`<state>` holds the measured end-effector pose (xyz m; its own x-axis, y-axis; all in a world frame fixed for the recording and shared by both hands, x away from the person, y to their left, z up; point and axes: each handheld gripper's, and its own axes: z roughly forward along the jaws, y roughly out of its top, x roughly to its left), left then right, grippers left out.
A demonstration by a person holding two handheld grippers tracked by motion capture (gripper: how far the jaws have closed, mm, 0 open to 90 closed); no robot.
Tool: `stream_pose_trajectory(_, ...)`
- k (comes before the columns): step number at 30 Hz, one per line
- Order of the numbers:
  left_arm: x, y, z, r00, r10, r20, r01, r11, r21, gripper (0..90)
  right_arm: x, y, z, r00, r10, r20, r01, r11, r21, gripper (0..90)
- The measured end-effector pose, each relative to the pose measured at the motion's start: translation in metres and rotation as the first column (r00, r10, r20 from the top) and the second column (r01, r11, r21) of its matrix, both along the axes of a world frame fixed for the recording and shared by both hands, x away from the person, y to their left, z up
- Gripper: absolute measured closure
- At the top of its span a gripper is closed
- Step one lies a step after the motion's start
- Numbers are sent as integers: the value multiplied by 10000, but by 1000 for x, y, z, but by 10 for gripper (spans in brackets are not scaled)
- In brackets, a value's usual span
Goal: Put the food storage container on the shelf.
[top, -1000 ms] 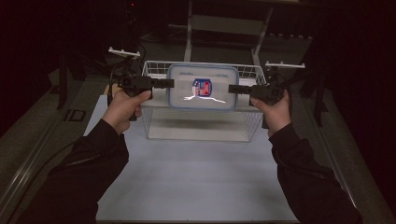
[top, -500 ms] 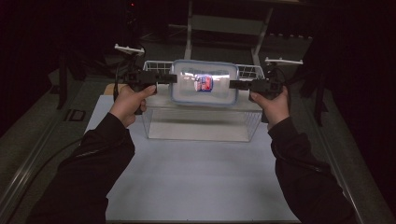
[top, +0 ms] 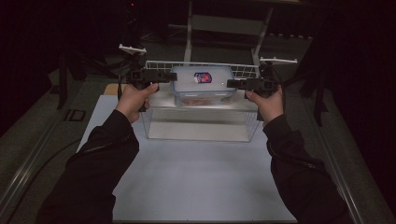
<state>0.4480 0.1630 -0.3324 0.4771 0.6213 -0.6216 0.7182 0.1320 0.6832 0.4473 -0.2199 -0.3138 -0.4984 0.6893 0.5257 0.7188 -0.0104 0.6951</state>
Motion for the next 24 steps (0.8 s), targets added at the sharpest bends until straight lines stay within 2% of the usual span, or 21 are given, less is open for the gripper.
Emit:
stream_pose_trajectory(2, -2, -1, 2, 9992, 54, 385, -68, 9993, 356, 484, -1, 1, 0, 9999, -63, 103, 64, 10000, -52, 434)
stream_pose_trajectory(5, -8, 1, 6, 9960, 144, 876, -196, 9981, 586, 425, -4, 0, 3, 9988, -76, 482, 88, 9996, -252, 398)
stream_pose_trajectory(7, -14, 3, 8, 9929, 37, 1191, -92, 9989, 463, 392, -7, -1, 6, 9966, -71, 826, 106, 9991, -418, 382)
stream_pose_trajectory(8, -18, 3, 9, 9904, 41, 1380, -129, 9979, 630, 383, -10, -2, 8, 9943, -66, 1062, 117, 9988, -476, 390)
stream_pose_trajectory(9, -22, 3, 9, 9870, -63, 1608, -36, 9981, 613, 367, -12, -3, 9, 9929, -54, 1186, 109, 9989, -455, 389)
stream_pose_trajectory(10, -28, 4, 9, 9780, -366, 2052, 269, 9984, 499, 319, -14, -3, 10, 9919, -26, 1270, 80, 9991, -417, 391)
stream_pose_trajectory(11, -32, 3, 9, 9732, -369, 2271, 266, 9985, 486, 282, -17, -3, 12, 9898, 30, 1421, 36, 9989, -463, 392)
stream_pose_trajectory(13, -40, 4, 10, 9651, -405, 2586, 311, 9987, 404, 242, -23, -1, 14, 9857, 117, 1679, -13, 9981, -619, 391)
stream_pose_trajectory(16, -54, 2, 9, 9518, -607, 3008, 443, 9972, 608, 143, -32, 3, 16, 9793, 332, 1999, -185, 9970, -751, 395)
stream_pose_trajectory(17, -58, 2, 8, 9478, -699, 3110, 525, 9966, 641, 130, -35, 5, 16, 9771, 467, 2074, -310, 9964, -784, 395)
stream_pose_trajectory(18, -62, 1, 7, 9430, -766, 3238, 580, 9961, 667, 89, -37, 7, 16, 9749, 540, 2159, -362, 9957, -856, 399)
stream_pose_trajectory(20, -71, -1, 4, 9376, -991, 3333, 788, 9941, 741, 4, -44, 12, 16, 9699, 716, 2328, -489, 9936, -1017, 402)
stream_pose_trajectory(22, -79, -3, 0, 9331, -1051, 3439, 824, 9934, 802, 4, -49, 16, 17, 9628, 760, 2591, -440, 9909, -1272, 408)
stream_pose_trajectory(24, -88, -5, -4, 9277, -1212, 3531, 931, 9911, 956, 3, -53, 20, 17, 9599, 931, 2644, -633, 9909, -1192, 410)
